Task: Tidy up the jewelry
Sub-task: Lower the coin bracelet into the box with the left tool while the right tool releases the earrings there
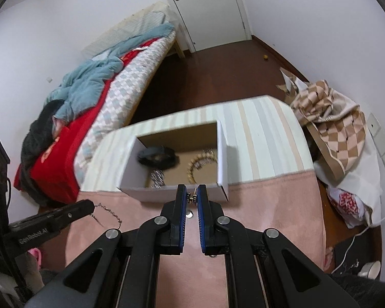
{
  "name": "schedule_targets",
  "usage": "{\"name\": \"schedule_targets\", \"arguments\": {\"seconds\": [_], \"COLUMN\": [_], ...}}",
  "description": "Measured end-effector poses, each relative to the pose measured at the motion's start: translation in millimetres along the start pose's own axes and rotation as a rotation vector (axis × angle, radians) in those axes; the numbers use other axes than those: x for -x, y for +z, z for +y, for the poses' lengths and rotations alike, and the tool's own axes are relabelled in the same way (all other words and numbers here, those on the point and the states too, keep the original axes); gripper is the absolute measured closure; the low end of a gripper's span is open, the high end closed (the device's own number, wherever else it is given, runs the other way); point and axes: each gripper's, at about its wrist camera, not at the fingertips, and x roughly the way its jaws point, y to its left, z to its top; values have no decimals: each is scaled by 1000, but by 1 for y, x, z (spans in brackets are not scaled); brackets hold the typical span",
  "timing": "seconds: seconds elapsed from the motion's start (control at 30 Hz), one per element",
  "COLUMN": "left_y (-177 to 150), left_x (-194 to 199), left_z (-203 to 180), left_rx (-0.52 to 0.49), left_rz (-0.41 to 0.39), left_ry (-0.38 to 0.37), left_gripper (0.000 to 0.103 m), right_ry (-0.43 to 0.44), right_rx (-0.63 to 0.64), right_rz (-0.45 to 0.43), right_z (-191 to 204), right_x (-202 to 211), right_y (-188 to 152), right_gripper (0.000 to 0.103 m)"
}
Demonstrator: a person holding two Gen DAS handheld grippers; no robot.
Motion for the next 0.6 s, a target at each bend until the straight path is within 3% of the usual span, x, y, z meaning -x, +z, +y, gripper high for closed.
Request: {"name": "schedule_targets", "arguments": {"seconds": [0.17,0.3,0.43,0.6], "left_y": [41,61,72,73], "left_x": [5,-18,-60,-101], "left_z": [-19,-26,-19,-5], "left_rx": [-47,-79,-49,-3], "left_rz": [-37,-6,73,173], "left_ry": [-32,-30,-32,-1], "left_gripper": [95,95,95,94], "right_ry": [38,62,94,84], "right_rx": [33,50,29,47], "right_rz": [-23,13,142,285], "right_z": [10,9,-3,-12], "right_x": [10,-7,-53,-103], "right_y": [37,68,88,87], "right_gripper": [94,94,94,94]}}
